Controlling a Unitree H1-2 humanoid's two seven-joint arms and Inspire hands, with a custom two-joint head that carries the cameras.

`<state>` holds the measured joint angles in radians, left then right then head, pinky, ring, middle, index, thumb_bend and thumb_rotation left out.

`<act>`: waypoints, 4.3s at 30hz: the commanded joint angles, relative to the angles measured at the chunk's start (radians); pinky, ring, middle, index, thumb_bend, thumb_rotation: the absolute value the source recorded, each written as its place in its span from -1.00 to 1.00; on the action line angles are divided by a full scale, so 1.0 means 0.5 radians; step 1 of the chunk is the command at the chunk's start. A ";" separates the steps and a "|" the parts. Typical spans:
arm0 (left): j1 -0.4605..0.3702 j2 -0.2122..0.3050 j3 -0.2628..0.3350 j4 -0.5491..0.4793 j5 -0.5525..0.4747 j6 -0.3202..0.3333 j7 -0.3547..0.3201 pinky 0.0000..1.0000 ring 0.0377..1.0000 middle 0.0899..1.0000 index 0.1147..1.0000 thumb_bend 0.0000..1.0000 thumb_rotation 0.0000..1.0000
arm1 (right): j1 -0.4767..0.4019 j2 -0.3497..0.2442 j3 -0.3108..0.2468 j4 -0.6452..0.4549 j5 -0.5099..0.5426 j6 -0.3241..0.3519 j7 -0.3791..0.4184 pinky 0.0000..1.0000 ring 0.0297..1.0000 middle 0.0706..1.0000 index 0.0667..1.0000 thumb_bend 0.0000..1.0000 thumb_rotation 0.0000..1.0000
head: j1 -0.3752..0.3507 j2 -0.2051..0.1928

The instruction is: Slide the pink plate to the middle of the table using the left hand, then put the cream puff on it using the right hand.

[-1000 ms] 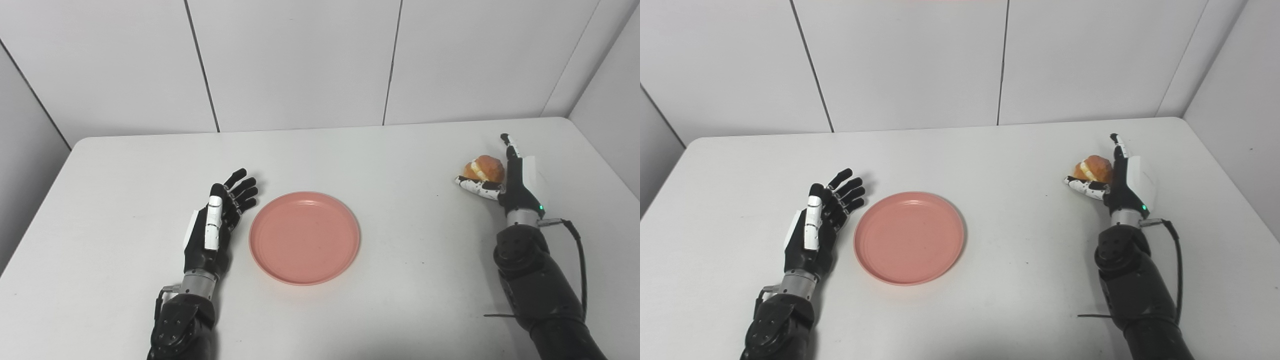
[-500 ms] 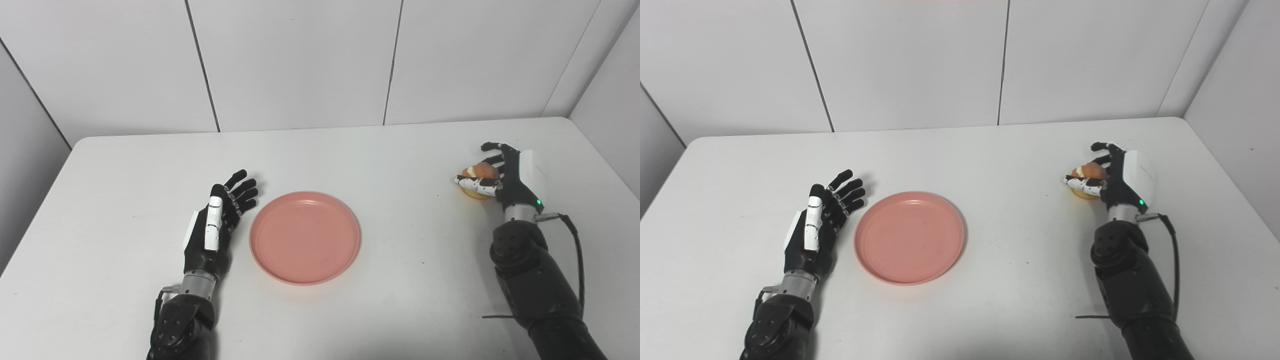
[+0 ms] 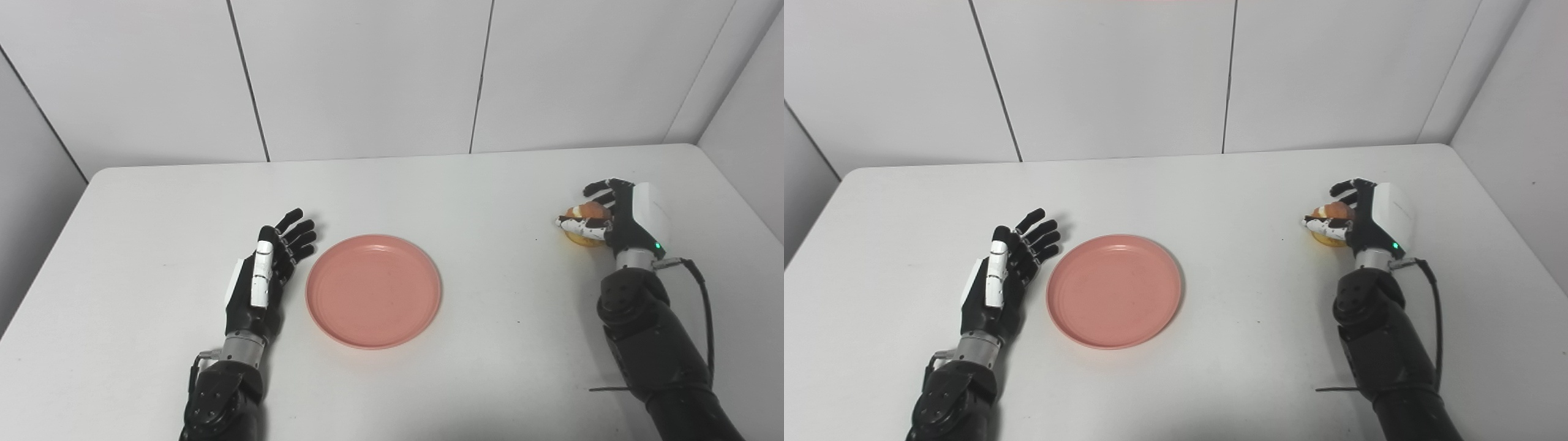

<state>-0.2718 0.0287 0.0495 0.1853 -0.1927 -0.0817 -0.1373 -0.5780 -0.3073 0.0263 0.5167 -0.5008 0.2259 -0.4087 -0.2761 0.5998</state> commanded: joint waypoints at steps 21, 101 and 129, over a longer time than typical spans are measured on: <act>0.130 -0.054 -0.032 0.011 0.057 -0.075 0.032 0.60 0.58 0.56 0.52 0.16 0.95 | 0.083 0.064 0.069 -0.709 0.036 -0.426 -0.006 -0.55 -0.14 -0.16 -0.06 0.03 -1.00 | 0.175 -0.034; 0.118 -0.067 -0.031 -0.055 0.056 -0.002 0.086 0.51 0.54 0.53 0.49 0.22 0.77 | 0.352 0.439 0.729 -0.563 -0.400 -0.967 0.650 0.50 0.65 0.67 0.58 0.11 -0.22 | 0.146 0.087; 0.123 -0.058 -0.043 -0.080 0.053 0.014 0.081 0.70 0.70 0.70 0.66 0.29 0.78 | 0.363 0.529 0.550 -0.446 -0.182 -1.388 0.183 0.98 1.00 1.00 1.00 0.23 0.75 | 0.146 0.101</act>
<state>-0.2395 -0.0003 0.0327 0.1407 -0.1687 -0.0614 -0.0868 -0.3896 -0.0572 0.3028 0.2849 -0.6058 -0.4128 -0.2780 -0.2040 0.6504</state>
